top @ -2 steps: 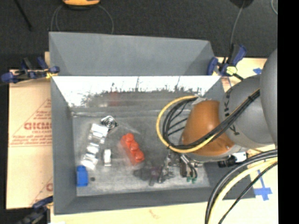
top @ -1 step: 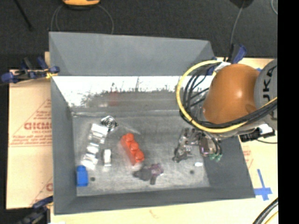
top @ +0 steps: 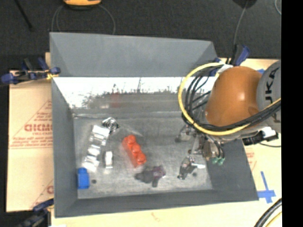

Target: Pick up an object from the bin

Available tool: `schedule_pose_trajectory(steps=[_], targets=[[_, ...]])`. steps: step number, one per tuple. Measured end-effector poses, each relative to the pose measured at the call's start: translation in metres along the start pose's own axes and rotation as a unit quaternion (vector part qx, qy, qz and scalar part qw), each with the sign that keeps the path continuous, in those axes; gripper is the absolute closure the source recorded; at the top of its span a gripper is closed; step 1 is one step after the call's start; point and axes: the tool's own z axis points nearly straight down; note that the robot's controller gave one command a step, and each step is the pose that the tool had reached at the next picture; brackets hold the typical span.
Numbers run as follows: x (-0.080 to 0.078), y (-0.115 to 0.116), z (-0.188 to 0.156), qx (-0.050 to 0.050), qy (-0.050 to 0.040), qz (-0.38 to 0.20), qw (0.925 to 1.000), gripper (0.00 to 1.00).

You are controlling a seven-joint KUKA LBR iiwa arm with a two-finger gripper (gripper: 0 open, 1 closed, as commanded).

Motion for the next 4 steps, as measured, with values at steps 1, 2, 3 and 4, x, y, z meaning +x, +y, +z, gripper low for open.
schedule_pose_trajectory(steps=[1,2,3,4], targets=[[0.014,0.045,0.071,-0.001,0.0040,-0.027,0.9996,0.00],[0.003,0.031,0.134,-0.001,-0.0039,-0.080,0.9968,0.00],[0.004,0.032,0.132,-0.001,-0.0033,-0.080,0.9968,1.00],[0.006,0.016,-0.035,0.000,-0.0040,-0.171,0.9852,1.00]])
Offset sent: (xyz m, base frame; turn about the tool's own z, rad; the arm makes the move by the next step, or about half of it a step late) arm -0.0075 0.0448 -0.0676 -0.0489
